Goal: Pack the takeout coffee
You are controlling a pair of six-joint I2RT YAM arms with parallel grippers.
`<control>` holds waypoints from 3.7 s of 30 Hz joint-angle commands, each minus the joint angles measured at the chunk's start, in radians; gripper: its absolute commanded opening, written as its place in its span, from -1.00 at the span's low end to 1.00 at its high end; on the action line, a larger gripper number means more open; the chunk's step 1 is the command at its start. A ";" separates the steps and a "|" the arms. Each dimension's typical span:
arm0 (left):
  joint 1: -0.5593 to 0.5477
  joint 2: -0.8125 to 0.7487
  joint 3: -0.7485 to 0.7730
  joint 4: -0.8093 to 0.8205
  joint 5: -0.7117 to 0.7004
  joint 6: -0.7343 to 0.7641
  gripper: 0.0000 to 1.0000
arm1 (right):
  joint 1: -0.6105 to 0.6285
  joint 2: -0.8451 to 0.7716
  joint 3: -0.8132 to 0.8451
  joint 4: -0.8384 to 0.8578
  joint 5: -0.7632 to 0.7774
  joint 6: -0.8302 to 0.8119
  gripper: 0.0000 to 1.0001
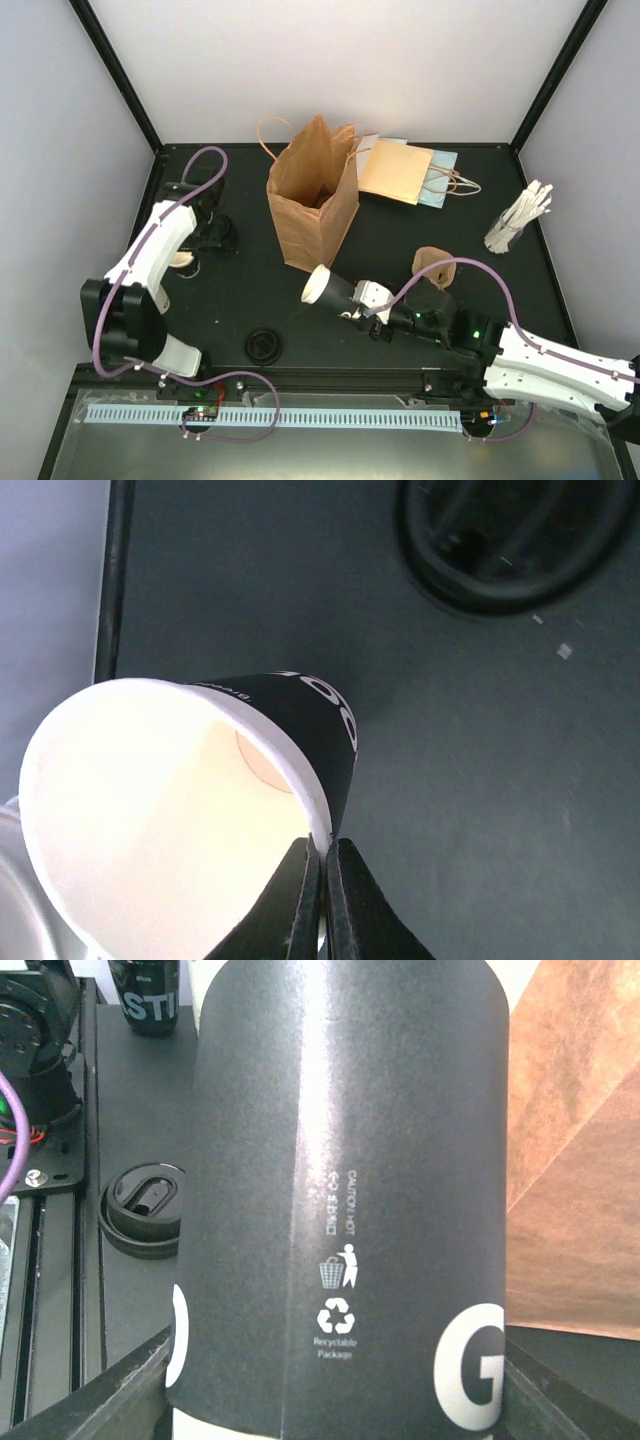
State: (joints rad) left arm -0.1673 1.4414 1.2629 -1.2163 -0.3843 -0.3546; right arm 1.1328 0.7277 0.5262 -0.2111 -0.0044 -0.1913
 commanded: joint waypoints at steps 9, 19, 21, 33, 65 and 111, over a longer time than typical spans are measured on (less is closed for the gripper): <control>0.134 0.192 0.062 0.096 0.020 -0.006 -0.93 | 0.003 -0.056 -0.019 0.041 -0.050 0.024 0.27; 0.136 0.189 0.086 0.083 0.143 0.030 -0.39 | 0.004 -0.048 -0.069 0.119 -0.072 0.071 0.27; 0.130 0.164 0.094 0.062 0.180 0.032 -0.32 | 0.004 -0.038 -0.069 0.124 -0.077 0.075 0.27; 0.051 -0.211 0.087 -0.011 0.552 0.083 0.29 | 0.004 -0.034 -0.109 0.209 -0.087 0.112 0.27; -0.425 -0.549 -0.389 0.607 1.105 -0.364 0.16 | 0.004 -0.090 -0.114 0.234 -0.086 0.064 0.27; -0.601 -0.483 -0.406 0.413 0.630 -0.267 -0.97 | 0.004 -0.043 0.005 -0.026 0.282 0.552 1.00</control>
State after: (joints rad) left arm -0.6796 0.9337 0.8413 -0.7803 0.4263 -0.6216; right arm 1.1328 0.6472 0.4229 -0.0616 0.0807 0.1394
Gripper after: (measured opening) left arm 0.017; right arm 0.999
